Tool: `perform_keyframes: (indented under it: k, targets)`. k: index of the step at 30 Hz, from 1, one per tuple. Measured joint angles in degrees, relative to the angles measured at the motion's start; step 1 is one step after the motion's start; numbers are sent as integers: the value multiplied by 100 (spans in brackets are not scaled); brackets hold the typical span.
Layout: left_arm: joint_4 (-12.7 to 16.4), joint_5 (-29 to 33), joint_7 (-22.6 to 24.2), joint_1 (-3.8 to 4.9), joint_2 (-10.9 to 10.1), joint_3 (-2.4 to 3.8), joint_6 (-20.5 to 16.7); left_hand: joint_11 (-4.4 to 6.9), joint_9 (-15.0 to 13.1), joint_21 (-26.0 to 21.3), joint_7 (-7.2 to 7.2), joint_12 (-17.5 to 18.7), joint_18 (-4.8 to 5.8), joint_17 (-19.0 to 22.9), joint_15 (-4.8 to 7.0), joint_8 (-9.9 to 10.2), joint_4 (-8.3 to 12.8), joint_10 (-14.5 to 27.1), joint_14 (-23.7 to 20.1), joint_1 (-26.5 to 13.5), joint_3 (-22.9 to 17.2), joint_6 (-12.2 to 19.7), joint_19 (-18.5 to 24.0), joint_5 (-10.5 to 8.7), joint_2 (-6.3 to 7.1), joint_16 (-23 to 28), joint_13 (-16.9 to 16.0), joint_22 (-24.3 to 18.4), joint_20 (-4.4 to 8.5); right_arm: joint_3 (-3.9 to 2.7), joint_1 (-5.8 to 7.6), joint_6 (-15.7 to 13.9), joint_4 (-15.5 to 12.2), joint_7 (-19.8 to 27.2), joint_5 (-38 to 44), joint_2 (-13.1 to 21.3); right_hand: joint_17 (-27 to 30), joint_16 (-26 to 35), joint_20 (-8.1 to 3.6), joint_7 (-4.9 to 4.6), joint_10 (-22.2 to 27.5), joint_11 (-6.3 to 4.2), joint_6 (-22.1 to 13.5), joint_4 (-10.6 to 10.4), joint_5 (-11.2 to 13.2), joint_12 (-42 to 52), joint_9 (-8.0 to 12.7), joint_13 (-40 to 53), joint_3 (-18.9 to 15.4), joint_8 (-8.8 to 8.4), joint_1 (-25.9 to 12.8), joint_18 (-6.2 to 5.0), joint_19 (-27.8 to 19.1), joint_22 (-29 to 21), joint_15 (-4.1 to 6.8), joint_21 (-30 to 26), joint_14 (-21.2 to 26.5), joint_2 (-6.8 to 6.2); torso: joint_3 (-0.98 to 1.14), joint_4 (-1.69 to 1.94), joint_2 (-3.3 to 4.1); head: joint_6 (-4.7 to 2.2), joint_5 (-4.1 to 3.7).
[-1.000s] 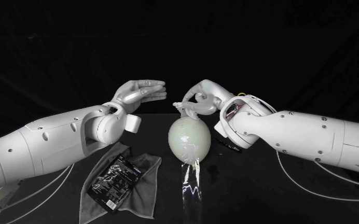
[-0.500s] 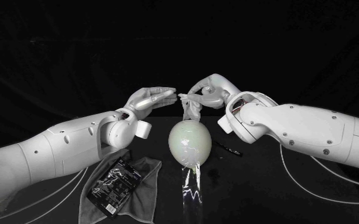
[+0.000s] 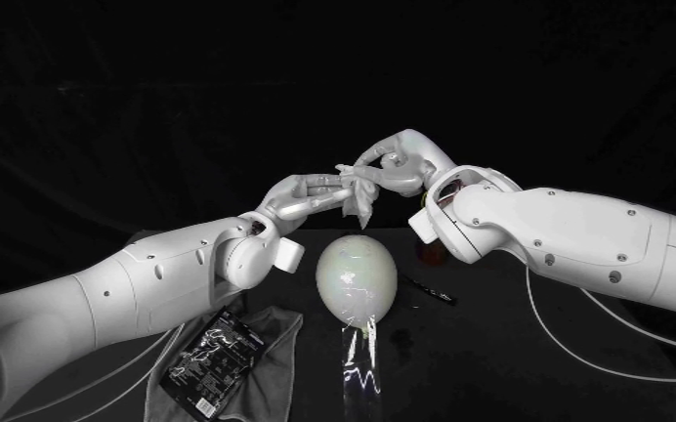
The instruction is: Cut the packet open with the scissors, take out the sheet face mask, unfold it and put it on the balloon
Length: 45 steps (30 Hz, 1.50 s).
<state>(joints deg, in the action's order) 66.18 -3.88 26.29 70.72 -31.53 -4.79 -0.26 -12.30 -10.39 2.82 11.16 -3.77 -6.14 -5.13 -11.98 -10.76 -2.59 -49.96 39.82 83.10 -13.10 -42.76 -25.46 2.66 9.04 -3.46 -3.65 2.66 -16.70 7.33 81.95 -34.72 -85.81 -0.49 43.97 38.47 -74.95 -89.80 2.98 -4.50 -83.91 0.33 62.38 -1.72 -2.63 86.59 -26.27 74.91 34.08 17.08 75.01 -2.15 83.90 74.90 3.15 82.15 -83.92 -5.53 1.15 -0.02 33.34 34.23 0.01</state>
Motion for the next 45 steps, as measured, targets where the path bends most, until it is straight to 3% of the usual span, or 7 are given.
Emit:
perform_keyframes:
  k: [4, 13, 16, 18, 24, 37, 45]
  targets:
    - [-81, -241, -18, -1, 99, 5, -3, -68, -27, 63, 12, 0, 0, -72, 24, -55, 6, -97, 485, 174, 6, -141, -224, 0, -174, -103, -5, 29, -9, -1, 18, -7, 28, 35, -32, -15, 0, 0, 0, 1, 1, 1, -16, 25, 1, -13, 0, 2, 25, 39, -1, 0, -1, 1, 0, 0, 0, -1, 0, 3, 0, -29, -12]
    - [-163, -547, -38, -1, 201, 15, -9, 128, -113, 179, 121, -201, 1, -185, 193, -290, 93, -648, 1042, 460, -232, -613, -812, 0, -460, -317, -43, 88, 3, -3, 39, -4, 88, 64, -66, -53, 1, 4, 1, 14, -3, -3, -4, 80, 2, -21, 0, 3, 79, 45, -43, 1, -3, 3, -10, -1, 9, -43, 1, 7, 2, -73, -18]
    - [-175, -597, -38, -1, 222, 17, -12, 236, -149, 325, 120, -257, -11, -246, 299, -412, -8, -959, 1310, 529, -521, -882, -1382, 0, -716, -454, -43, 150, 10, -3, 41, 1, 87, 66, -71, -63, 5, 5, 1, 18, -13, -12, -1, 89, 12, -31, 0, 3, 88, 45, -43, 1, -3, 5, -10, -1, 9, -43, 1, 7, 2, -79, -18]
    - [-181, -617, -34, -1, 238, 17, -21, 300, -167, 424, 80, -307, -115, -288, 361, -469, -65, -1148, 1472, 511, -672, -1023, -1713, 0, -799, -531, -38, 187, 22, -3, 43, 5, 80, 67, -74, -62, 5, 6, 1, 18, -12, -13, -1, 95, 12, -26, 0, 3, 95, 45, -43, 1, -4, 5, -10, -1, 9, -43, 1, 7, 2, -82, -19]
    - [-188, -638, -17, -1, 254, 20, -89, 477, -260, 602, -82, -421, -356, -422, 535, -710, -112, -1683, 1909, 509, -954, -1377, -2126, -2, -796, -763, -41, 238, 31, -3, 49, 19, 65, 67, -78, -45, 5, 11, 1, 19, -12, -12, -1, 95, 13, -12, 0, 1, 95, 42, -43, 1, -4, 5, -10, -1, 9, -43, -1, 6, -1, -88, -26]
    - [-152, -648, -1, -1, 110, 20, -240, 635, -281, 645, -205, -422, -366, -577, 666, -1053, -112, -2050, 2142, 377, -1080, -1515, -2340, -15, -664, -867, -25, 227, 63, -3, 60, 72, 39, 57, -85, 94, 0, 0, 10, 28, -11, -12, -11, 111, 23, -13, -2, 1, 79, 87, -42, 1, -14, 0, 5, -2, -6, -42, 1, 7, -3, -112, -69]
    - [-84, -702, -2, -1, 51, 20, -250, 655, -281, 667, -206, -400, -364, -593, 666, -1068, -112, -2071, 2142, 396, -1080, -1515, -2359, -15, -637, -867, -20, 222, 83, -3, 62, 71, 44, 55, -129, 153, 0, 4, 8, 37, -11, -12, -22, 111, 25, -14, -8, 3, 79, 87, -69, 2, -16, 3, 12, -2, -13, -16, 1, 10, -2, -122, -81]
